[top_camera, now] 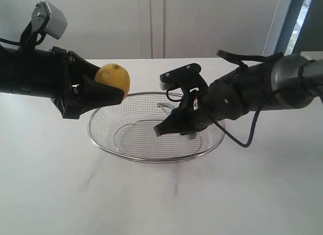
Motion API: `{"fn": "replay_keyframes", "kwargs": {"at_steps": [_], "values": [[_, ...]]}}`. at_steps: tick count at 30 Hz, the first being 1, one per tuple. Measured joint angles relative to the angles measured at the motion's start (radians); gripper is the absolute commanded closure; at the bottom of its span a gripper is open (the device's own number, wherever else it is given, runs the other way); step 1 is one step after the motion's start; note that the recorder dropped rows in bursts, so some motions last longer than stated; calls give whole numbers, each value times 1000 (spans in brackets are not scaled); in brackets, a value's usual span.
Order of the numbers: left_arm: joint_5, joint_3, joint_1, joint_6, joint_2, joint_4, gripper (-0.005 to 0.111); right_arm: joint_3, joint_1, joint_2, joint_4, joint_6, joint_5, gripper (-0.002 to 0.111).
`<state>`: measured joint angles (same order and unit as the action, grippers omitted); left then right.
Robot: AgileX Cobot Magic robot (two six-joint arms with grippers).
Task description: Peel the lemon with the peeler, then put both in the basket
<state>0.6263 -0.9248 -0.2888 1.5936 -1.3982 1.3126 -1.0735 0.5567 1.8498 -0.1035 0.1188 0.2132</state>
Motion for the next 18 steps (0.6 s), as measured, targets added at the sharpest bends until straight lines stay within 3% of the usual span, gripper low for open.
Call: {"fn": "replay_keyframes", "kwargs": {"at_steps": [14,18], "values": [[0,0,0,0,0,0,107,0,0,73,19,11,20,108],[0,0,0,0,0,0,107,0,0,75,19,13,25,99]]}}
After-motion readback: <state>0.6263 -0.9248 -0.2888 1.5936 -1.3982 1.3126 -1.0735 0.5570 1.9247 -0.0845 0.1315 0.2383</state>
